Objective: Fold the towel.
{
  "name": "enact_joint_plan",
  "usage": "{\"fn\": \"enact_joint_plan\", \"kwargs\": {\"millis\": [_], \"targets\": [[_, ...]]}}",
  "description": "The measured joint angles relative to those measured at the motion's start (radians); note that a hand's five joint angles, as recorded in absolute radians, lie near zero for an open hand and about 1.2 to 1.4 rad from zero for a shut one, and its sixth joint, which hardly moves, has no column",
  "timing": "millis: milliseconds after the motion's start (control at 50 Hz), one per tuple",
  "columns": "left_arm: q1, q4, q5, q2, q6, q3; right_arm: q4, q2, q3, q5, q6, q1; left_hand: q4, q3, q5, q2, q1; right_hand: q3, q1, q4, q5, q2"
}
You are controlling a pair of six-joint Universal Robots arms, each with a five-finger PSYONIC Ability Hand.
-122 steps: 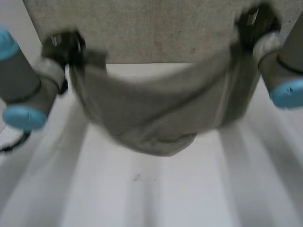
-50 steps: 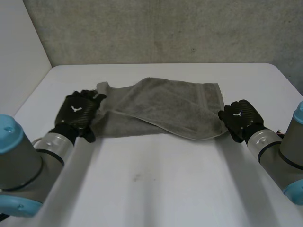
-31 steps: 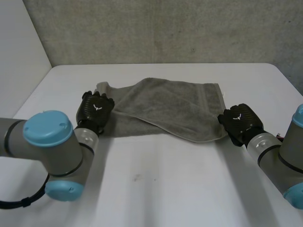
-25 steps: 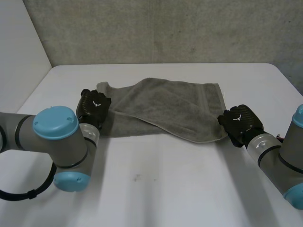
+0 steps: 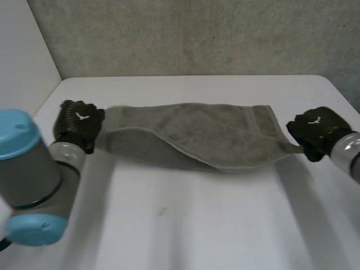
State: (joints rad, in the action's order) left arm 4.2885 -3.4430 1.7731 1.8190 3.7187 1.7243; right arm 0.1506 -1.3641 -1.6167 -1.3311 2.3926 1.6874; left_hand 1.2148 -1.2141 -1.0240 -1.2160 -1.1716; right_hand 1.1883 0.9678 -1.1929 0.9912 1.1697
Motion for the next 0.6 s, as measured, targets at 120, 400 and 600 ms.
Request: {"fn": "enact_joint_plan", "kwargs": {"millis": [120,400,600], "targets": [[0.05,0.087,-0.029,-0.154,-0.074,0.106,0.228,-0.101,-0.002,0.011,-0.136,-0.069,0.001,-0.001,-0.001,-0.001,0.0,0.0,0.0,0.0,0.0,0.0],[0.156,0.276,-0.274,-0.214,-0.228,0.149,0.357,-0.15,-0.009,0.059,-0.329,-0.22,0.001,-0.001,-0.01,-0.001,-0.013,0.001,0.0,0.0,0.0,0.0],[0.14,0.114,-0.292,0.108,-0.262,-0.083,0.113,0.141,0.162,0.005,-0.135,-0.076,0.001,-0.001,-0.01,-0.001,-0.014,0.001,0.0,0.0,0.0,0.0]]}}
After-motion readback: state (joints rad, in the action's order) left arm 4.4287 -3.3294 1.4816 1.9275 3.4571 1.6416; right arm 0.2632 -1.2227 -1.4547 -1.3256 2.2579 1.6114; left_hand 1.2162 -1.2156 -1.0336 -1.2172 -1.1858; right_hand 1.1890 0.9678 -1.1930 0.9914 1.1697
